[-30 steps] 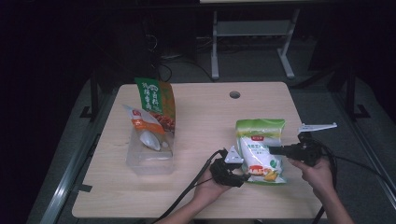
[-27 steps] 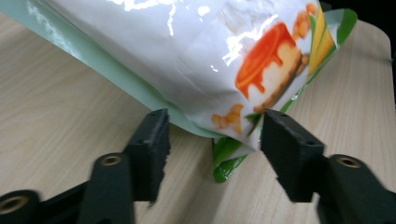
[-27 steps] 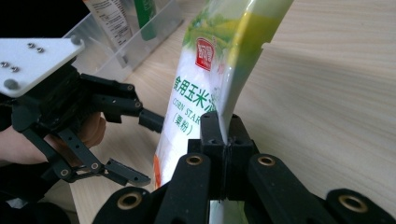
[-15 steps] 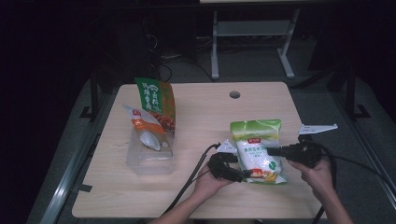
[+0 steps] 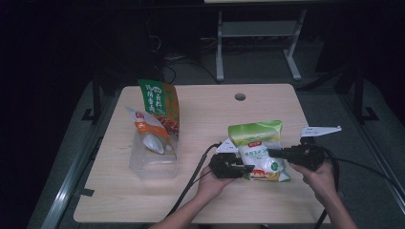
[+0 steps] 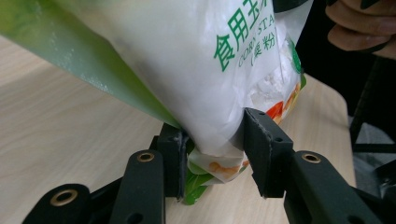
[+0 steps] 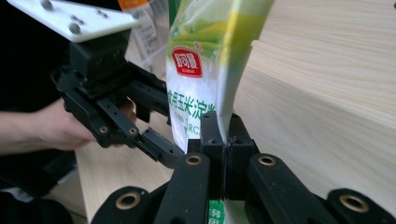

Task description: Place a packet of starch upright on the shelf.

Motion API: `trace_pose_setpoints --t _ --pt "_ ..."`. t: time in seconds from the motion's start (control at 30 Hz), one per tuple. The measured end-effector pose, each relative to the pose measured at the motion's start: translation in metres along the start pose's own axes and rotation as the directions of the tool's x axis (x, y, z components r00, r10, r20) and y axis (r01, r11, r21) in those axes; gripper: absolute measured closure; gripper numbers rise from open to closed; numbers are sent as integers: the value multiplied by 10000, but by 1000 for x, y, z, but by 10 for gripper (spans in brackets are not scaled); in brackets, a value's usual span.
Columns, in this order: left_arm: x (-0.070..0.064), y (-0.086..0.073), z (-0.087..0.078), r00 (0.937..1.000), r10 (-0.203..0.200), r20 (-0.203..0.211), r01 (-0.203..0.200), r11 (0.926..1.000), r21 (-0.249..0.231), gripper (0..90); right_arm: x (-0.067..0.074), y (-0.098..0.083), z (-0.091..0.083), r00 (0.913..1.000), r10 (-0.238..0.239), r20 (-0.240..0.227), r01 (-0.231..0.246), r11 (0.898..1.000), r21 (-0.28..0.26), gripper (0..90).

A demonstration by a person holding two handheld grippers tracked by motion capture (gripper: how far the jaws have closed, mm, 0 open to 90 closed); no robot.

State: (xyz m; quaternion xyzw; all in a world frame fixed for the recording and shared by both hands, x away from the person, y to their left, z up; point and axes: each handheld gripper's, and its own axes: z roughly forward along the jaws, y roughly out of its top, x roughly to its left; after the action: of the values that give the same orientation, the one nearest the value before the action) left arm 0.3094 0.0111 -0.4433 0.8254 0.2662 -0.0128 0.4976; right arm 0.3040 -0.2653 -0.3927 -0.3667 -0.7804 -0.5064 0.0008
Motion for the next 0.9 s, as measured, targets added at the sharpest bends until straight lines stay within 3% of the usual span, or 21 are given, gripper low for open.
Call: trace_pose_setpoints --t 0.2,0.43,0.53,0.7,0.9 --pt "-1 1 -2 9996 212 -179 -212 9998 -41 639 8 -2 5 9944 -918 522 850 9891 1201 813" --pt "-9 3 2 9959 793 -442 -788 9968 134 640 10 -5 8 9911 -1197 588 1077 9784 1764 737" --pt "-10 3 2 9947 907 -482 -901 9958 162 640 10 -6 8 9922 -1068 646 933 9783 1849 753" --pt "-10 3 1 9947 919 -466 -912 9957 163 625 10 -7 8 9913 -1019 835 838 9769 1968 863" --pt "-10 1 -7 9931 986 -632 -973 9950 223 575 7 -8 6 9954 -562 781 437 9872 1532 891"
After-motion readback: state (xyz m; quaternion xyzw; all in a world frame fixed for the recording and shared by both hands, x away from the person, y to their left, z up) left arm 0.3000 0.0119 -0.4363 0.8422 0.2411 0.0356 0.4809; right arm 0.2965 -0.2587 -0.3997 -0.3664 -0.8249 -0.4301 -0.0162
